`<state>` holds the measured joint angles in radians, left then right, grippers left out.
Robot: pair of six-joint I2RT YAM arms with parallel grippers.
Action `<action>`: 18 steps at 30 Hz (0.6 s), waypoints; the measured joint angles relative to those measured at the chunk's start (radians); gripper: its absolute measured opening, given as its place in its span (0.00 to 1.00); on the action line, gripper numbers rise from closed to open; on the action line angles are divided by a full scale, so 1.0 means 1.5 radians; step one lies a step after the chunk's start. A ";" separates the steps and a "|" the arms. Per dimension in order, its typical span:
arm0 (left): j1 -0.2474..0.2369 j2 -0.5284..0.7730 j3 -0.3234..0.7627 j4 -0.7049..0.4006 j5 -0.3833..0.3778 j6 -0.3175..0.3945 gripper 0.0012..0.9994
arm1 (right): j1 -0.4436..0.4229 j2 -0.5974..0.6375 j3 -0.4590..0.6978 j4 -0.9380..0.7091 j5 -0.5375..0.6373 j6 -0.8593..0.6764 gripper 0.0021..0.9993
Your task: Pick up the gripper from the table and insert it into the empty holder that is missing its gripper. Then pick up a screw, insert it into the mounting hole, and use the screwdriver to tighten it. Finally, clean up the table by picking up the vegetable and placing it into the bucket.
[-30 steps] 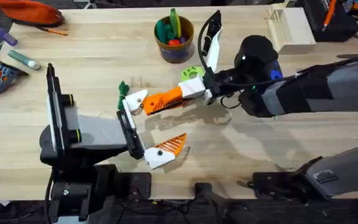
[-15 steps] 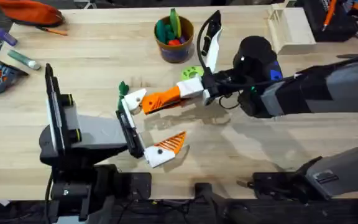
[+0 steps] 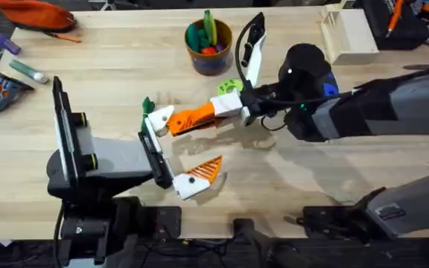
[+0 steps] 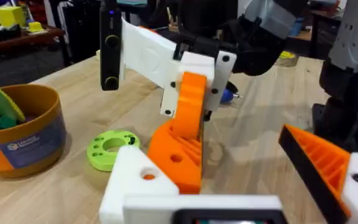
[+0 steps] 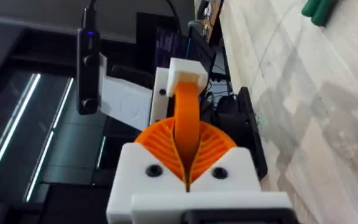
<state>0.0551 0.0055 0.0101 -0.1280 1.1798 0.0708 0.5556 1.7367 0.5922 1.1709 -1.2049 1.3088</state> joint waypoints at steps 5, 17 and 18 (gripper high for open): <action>0.000 0.000 0.000 0.000 0.002 0.000 0.99 | 0.001 0.000 0.000 0.001 0.003 0.029 0.01; 0.000 0.000 0.000 -0.001 0.003 0.000 0.99 | 0.005 0.000 0.002 0.000 0.016 0.040 0.01; 0.000 0.000 0.000 -0.001 0.003 0.000 0.99 | 0.006 0.000 0.002 0.000 0.017 0.040 0.01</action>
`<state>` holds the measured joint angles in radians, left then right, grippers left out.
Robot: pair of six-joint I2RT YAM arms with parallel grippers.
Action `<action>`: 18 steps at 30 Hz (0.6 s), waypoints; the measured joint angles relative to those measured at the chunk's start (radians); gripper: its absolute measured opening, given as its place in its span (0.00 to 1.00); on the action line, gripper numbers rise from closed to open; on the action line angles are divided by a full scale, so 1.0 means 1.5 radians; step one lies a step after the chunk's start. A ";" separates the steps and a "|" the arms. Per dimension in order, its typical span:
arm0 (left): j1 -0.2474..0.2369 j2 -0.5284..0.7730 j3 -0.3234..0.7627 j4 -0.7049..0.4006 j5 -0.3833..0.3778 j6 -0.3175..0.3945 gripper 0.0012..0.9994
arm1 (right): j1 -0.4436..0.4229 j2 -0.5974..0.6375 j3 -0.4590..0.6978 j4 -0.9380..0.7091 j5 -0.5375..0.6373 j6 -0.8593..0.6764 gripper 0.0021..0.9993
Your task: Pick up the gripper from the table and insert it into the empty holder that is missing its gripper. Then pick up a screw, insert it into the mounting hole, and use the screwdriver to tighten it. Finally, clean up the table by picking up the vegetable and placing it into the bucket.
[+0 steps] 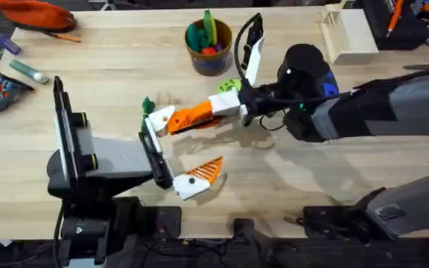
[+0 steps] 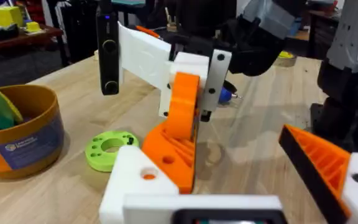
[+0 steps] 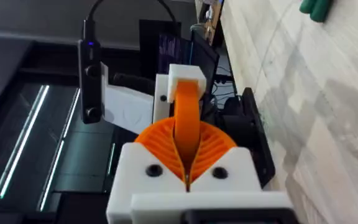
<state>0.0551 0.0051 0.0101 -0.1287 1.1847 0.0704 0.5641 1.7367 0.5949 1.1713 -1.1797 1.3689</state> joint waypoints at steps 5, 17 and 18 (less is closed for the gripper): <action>0.000 0.000 0.000 0.000 0.000 0.000 0.99 | 0.008 0.000 0.000 0.000 0.015 0.000 0.01; 0.000 0.000 0.000 0.000 0.000 0.000 0.99 | 0.021 0.000 0.002 0.000 0.041 -0.003 0.01; 0.000 0.000 0.000 0.000 0.000 0.000 0.99 | 0.022 0.000 0.002 0.000 0.043 -0.003 0.01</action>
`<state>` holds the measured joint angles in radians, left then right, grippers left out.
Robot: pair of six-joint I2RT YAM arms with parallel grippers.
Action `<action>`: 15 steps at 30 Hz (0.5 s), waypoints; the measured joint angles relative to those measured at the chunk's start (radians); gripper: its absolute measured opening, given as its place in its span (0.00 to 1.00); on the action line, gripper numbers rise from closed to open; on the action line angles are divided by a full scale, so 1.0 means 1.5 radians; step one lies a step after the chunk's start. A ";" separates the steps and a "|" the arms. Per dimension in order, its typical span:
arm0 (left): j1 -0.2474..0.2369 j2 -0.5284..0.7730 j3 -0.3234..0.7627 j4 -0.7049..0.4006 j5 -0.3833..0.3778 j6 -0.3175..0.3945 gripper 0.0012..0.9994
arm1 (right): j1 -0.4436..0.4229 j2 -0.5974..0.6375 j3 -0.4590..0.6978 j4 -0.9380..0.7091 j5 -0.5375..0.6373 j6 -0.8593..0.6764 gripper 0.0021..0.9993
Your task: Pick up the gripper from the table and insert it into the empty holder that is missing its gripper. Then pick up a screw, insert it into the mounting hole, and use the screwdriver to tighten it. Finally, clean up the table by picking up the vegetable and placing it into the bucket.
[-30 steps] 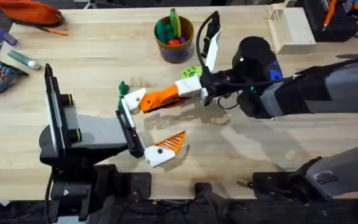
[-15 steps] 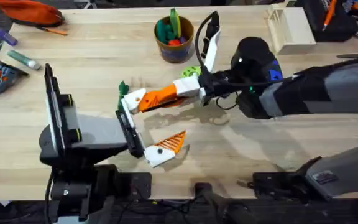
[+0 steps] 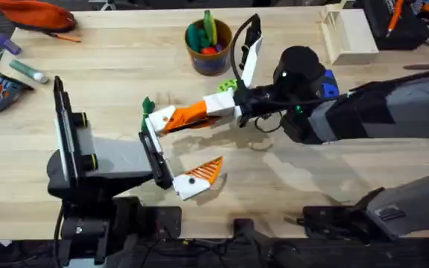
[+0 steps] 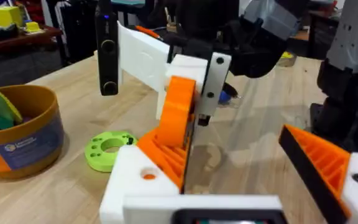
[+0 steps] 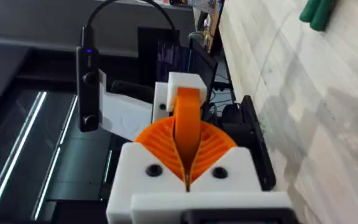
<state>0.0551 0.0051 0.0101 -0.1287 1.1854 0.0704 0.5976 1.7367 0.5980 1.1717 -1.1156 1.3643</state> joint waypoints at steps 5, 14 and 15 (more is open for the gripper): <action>0.000 0.000 0.000 0.000 0.000 0.000 0.99 | 0.002 0.000 0.000 0.000 0.001 0.000 0.01; 0.000 0.000 0.000 0.000 0.000 0.001 0.99 | 0.003 0.000 0.022 -0.033 -0.011 -0.008 0.01; 0.000 0.000 0.000 0.000 0.000 0.001 0.99 | 0.003 0.000 0.025 -0.038 -0.012 -0.009 0.01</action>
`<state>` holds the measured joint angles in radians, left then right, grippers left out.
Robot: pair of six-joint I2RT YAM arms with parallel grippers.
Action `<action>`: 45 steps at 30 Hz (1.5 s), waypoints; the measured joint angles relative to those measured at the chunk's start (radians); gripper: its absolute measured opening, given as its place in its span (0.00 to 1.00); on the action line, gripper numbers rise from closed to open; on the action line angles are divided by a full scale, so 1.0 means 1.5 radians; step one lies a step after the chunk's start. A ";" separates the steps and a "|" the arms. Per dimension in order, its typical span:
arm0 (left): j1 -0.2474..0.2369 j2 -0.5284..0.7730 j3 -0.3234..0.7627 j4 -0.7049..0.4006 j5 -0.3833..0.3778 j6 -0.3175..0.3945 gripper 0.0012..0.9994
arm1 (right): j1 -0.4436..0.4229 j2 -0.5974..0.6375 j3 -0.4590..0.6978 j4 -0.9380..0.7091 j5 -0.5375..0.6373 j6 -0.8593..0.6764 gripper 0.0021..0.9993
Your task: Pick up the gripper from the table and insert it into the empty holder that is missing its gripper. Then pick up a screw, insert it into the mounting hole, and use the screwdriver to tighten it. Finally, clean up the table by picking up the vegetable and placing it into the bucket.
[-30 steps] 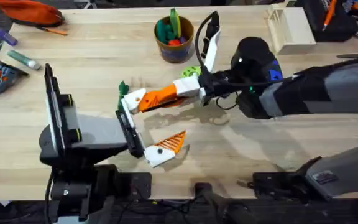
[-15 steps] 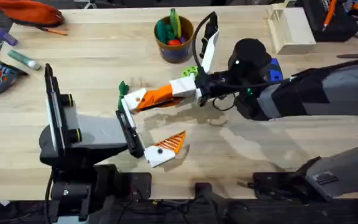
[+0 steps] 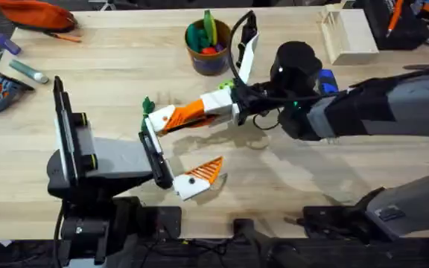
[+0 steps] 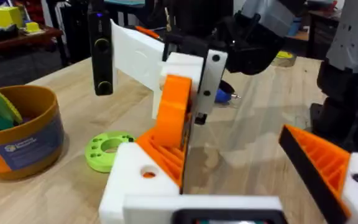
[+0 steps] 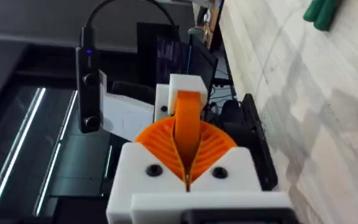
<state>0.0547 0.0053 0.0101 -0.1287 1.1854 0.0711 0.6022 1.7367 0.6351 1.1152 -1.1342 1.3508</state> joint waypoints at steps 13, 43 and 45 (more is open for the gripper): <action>0.000 0.000 0.000 0.000 -0.001 -0.005 0.99 | 0.000 0.027 0.017 0.008 -0.017 -0.014 0.01; 0.000 0.000 0.000 -0.001 0.001 -0.007 0.99 | 0.000 0.064 0.043 0.040 -0.061 -0.018 0.01; 0.000 0.000 0.000 -0.001 0.001 -0.007 0.99 | 0.000 0.066 0.047 0.039 -0.064 -0.018 0.01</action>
<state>0.0550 0.0055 0.0101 -0.1296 1.1862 0.0603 0.6018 1.8359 0.7060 1.1742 -1.2307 1.3244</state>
